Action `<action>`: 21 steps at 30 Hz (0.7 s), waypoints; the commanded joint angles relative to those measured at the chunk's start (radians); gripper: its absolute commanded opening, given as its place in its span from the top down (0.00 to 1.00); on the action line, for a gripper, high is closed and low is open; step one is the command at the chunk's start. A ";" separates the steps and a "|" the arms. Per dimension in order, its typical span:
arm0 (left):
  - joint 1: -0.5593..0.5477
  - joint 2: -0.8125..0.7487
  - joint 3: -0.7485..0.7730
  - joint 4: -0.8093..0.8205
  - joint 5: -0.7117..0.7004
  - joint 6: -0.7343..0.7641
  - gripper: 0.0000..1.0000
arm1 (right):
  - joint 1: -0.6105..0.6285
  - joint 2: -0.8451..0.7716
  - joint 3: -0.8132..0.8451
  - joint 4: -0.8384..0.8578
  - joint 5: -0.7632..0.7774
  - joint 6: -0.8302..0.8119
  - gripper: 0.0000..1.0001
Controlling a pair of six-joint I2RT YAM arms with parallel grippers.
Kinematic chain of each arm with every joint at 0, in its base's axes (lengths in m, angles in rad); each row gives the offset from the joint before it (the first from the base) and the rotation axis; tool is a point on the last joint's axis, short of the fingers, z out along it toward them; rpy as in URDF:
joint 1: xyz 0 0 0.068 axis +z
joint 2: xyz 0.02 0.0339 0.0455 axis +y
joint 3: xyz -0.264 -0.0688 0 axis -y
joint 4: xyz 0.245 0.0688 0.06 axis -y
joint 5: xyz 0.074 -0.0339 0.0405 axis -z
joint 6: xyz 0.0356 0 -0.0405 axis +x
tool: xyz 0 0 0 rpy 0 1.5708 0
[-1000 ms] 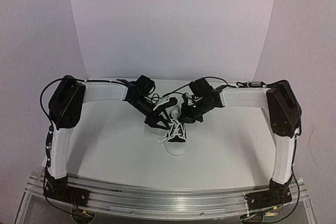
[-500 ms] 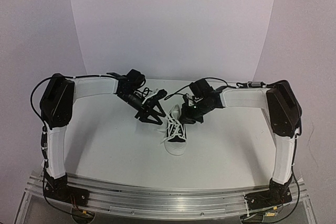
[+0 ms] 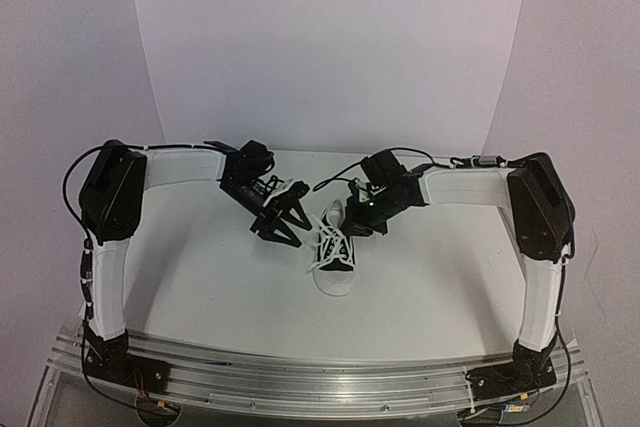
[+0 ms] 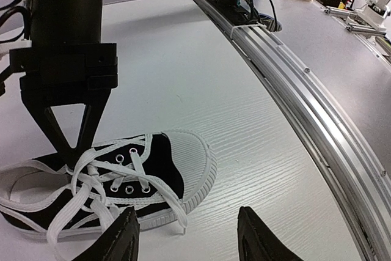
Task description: Tie the shoes
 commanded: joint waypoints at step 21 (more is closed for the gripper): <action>-0.119 0.114 0.086 -0.313 0.212 0.523 0.54 | -0.011 -0.009 -0.043 0.066 -0.023 0.042 1.00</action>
